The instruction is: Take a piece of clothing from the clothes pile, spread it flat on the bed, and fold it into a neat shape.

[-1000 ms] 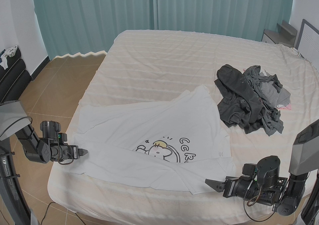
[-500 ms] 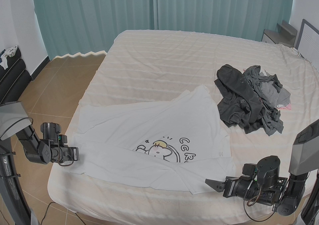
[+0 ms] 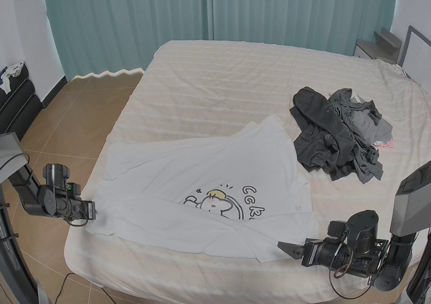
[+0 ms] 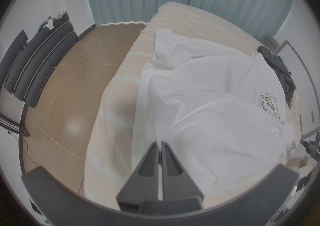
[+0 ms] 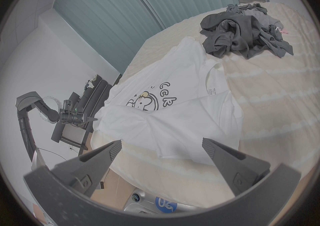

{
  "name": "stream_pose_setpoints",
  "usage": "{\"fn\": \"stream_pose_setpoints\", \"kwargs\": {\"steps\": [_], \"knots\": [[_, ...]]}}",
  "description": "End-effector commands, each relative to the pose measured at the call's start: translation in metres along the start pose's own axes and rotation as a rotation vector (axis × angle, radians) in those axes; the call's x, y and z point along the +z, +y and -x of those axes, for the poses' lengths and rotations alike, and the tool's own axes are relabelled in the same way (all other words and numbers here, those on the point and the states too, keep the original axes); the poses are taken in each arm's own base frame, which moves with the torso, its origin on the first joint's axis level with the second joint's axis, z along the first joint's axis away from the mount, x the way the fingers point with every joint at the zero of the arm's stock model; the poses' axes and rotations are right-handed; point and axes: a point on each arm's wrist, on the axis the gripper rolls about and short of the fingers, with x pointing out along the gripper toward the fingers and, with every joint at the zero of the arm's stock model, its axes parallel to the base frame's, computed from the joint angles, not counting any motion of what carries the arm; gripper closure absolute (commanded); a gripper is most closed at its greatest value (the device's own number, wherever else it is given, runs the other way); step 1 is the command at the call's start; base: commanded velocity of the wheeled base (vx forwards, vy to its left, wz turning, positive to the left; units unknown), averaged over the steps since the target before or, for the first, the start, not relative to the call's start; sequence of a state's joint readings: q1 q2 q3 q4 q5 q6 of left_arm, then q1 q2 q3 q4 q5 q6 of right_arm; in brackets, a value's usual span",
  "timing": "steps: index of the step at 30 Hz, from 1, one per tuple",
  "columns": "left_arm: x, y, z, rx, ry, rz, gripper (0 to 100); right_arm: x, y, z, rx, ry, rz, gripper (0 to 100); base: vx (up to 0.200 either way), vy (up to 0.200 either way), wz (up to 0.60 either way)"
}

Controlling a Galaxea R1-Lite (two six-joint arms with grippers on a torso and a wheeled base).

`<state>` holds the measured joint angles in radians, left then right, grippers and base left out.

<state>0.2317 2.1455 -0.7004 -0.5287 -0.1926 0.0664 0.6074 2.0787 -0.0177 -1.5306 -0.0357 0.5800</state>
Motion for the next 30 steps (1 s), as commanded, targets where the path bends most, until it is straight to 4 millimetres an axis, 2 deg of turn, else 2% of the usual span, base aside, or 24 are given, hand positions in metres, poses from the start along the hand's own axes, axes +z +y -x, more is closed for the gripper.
{"fn": "stream_pose_setpoints", "kwargs": {"steps": [1, 8, 12, 19, 23, 30], "knots": [[0.010, 0.014, 0.016, 0.020, -0.037, -0.016, 100, -0.003, -0.002, 0.003, -0.012, 0.016, 0.001, 0, 0.000, 0.000, 0.00], [0.019, 0.028, 0.016, 0.045, -0.040, -0.011, 100, -0.003, -0.002, 0.003, -0.012, 0.016, 0.001, 0, 0.000, 0.000, 0.00], [0.032, 0.035, 0.018, 0.051, -0.021, 0.007, 100, -0.003, -0.002, 0.003, -0.012, 0.016, 0.001, 0, 0.000, 0.000, 0.00], [0.037, 0.038, 0.014, 0.050, -0.009, 0.012, 100, -0.004, -0.002, 0.002, -0.014, 0.019, 0.001, 0, 0.000, 0.000, 0.00], [0.049, 0.039, 0.011, 0.052, -0.024, 0.010, 100, -0.005, -0.003, 0.001, -0.018, 0.025, 0.001, 0, 0.000, 0.000, 0.00], [0.041, 0.036, 0.016, 0.008, 0.054, 0.021, 100, -0.004, -0.003, 0.002, -0.017, 0.024, 0.000, 0, 0.000, 0.000, 0.00]]}}
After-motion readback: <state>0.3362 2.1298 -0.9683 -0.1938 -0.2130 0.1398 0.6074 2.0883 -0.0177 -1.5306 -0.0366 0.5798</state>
